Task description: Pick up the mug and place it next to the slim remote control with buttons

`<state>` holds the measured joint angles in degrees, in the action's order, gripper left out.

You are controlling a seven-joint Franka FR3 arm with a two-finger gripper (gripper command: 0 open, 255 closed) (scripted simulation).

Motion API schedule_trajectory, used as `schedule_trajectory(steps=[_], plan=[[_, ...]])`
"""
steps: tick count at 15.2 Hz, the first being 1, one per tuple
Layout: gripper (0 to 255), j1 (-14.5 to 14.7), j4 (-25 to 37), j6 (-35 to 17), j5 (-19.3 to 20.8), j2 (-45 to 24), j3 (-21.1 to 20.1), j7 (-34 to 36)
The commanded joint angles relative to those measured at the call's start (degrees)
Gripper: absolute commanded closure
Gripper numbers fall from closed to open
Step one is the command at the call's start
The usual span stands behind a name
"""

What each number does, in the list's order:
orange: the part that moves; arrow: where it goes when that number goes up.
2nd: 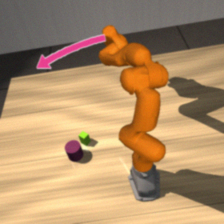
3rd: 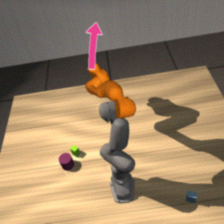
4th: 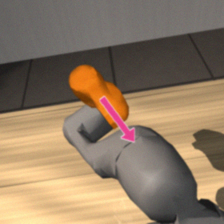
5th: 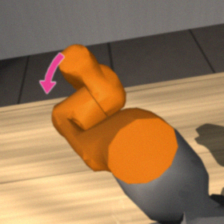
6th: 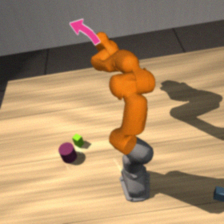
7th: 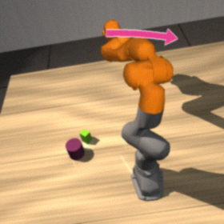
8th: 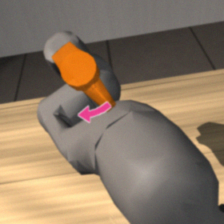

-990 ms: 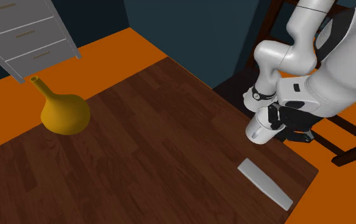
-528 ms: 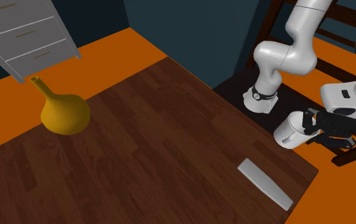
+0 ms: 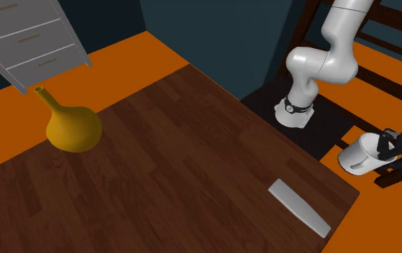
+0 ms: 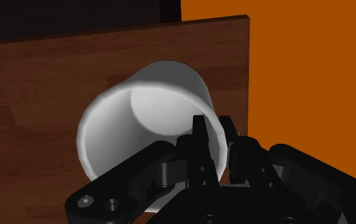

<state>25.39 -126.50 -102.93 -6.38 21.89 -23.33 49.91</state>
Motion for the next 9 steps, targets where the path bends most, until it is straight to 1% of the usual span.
schedule_trajectory(steps=[1, 9], plan=[[255, 0.2, -1.2, -1.3, -0.2, 0.0, -0.4, 0.4], [255, 0.3, -6.3, -7.6, -0.3, -1.3, -1.2, 0.8]])
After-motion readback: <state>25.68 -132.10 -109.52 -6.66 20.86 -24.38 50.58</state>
